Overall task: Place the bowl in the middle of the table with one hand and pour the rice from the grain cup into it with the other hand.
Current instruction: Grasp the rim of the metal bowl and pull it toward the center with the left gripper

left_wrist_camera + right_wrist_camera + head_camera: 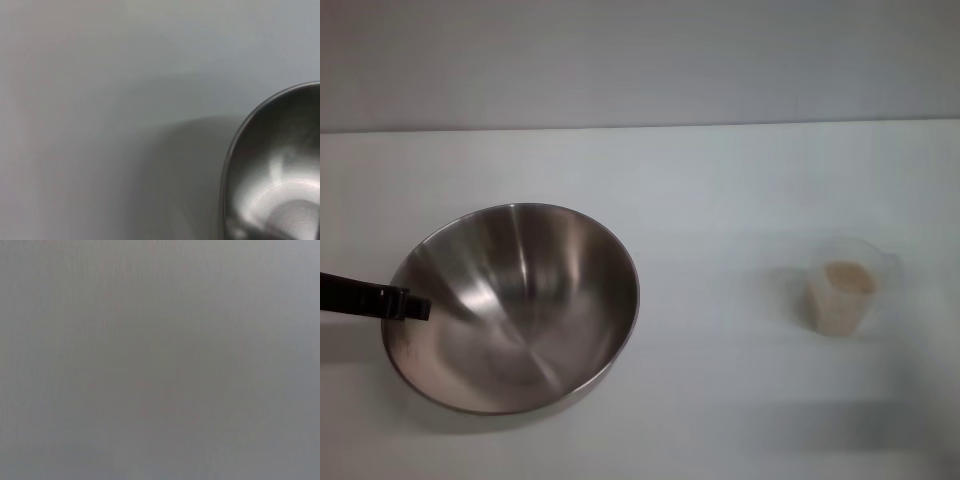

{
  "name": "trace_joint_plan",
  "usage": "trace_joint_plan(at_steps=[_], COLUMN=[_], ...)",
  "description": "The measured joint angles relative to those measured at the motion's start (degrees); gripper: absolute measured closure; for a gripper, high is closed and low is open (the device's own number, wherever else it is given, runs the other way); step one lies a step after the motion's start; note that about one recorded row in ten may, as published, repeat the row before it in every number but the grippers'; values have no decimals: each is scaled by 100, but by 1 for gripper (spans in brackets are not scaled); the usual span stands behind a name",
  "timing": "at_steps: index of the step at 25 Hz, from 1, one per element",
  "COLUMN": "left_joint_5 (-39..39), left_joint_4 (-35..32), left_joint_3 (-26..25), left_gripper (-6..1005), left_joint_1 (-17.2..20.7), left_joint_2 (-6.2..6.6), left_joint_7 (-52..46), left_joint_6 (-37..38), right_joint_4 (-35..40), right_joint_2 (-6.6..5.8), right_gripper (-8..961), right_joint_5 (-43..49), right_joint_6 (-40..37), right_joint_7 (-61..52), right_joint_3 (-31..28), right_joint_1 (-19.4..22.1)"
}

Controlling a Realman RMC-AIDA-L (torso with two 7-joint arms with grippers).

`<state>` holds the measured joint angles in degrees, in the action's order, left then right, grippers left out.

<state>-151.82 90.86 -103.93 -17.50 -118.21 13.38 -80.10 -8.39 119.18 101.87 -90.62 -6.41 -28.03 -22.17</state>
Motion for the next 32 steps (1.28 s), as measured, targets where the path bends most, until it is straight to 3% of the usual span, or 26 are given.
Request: trace_joint_plan(at_steps=[6, 12, 32], left_joint_5=[2, 4, 14], left_joint_4=[14, 8, -108], left_joint_3=[-8, -8, -14], left_gripper=[520, 717, 919], left_joint_1=[1, -1, -122], left_joint_2=[2, 6, 0], left_joint_7=[15, 42, 158], left_joint_6=[59, 59, 8], right_joint_4=[-5, -5, 22], right_joint_2=[0, 0, -9], right_gripper=[272, 272, 273], right_joint_5=[0, -1, -1], right_joint_6=[0, 0, 0], right_joint_7=[-2, -7, -149], right_joint_3=[0, 0, 0], right_joint_1=[2, 3, 9])
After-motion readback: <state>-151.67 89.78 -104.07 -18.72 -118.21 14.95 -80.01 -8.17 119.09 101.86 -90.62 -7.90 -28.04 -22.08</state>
